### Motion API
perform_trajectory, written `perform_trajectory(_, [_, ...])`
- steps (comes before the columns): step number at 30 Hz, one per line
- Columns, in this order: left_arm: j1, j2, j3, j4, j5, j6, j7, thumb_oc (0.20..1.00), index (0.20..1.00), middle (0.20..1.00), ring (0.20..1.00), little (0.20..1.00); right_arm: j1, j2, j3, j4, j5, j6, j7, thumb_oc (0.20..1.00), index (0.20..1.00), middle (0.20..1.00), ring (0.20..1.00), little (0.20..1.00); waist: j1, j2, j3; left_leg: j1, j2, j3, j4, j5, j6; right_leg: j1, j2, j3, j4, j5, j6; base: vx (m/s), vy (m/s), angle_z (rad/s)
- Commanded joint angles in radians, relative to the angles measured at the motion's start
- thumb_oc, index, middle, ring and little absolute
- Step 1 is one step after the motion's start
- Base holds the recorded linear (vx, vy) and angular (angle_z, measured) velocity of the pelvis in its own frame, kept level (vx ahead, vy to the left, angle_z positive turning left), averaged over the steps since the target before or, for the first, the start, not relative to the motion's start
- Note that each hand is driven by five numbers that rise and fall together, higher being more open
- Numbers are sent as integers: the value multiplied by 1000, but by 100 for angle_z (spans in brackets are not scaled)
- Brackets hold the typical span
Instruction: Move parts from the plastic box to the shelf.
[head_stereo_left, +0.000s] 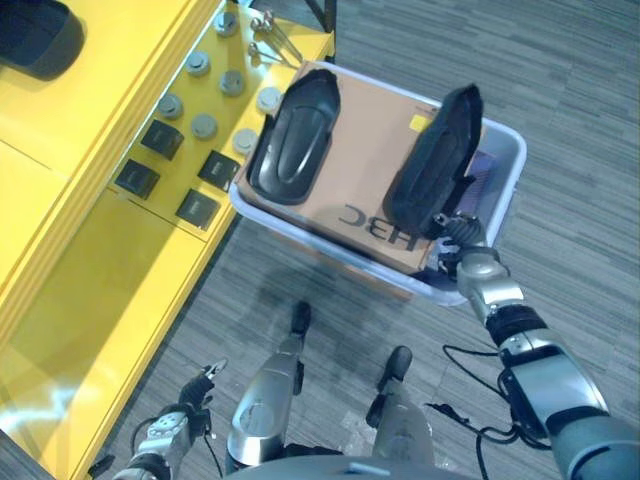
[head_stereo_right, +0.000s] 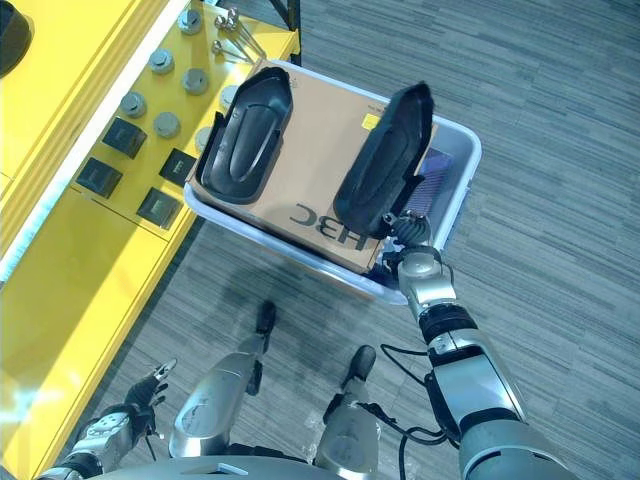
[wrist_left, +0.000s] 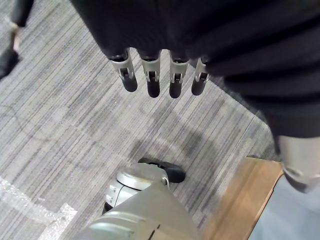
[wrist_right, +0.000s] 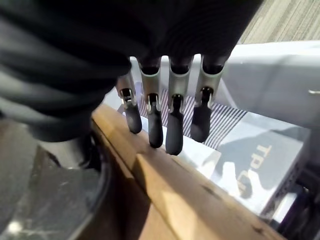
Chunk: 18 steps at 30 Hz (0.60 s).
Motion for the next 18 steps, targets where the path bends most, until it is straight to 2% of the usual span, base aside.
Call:
perform_trajectory(1, [-14,21,-33,15,-25,-10,-3,1000,1000,1000,1000,1000,-16,-16,52,-15,20,-12,-2,200,200,200,200,200,25,2,-12,-22,39,-8,36,-56,-21,-81,-46,0,111,-27,11,0,0,0])
perform_trajectory(8, [-6,18,-18,5,-83,-18,-42,1000,1000,1000,1000,1000,0,-28,32,-26,32,-34,-13,200,200,200,200,200,20,0,-24,-3,42,-5,30,-58,-22,-66,-45,-1,106,-26,10,0,0,0])
perform_trajectory(11, [4,14,23,-52,-183,-37,-113,1000,1000,1000,1000,1000,52,-38,-13,-91,42,-42,-32,200,200,200,200,200,10,-11,-51,32,48,-1,19,-64,-25,-34,-40,-3,94,-29,11,45,-30,1])
perform_trajectory(17, [13,10,57,-189,-257,-5,-157,1000,1000,1000,1000,1000,127,-40,-63,-159,38,-52,-43,200,200,200,200,200,5,-23,-84,80,55,2,3,-71,-26,16,-35,-11,72,-26,14,55,-38,2])
perform_trajectory(18, [18,13,60,-255,-280,11,-171,1000,1000,1000,1000,1000,154,-38,-77,-182,37,-55,-46,200,200,200,200,200,5,-27,-97,97,58,1,-2,-73,-27,34,-32,-14,65,-25,16,59,-66,3])
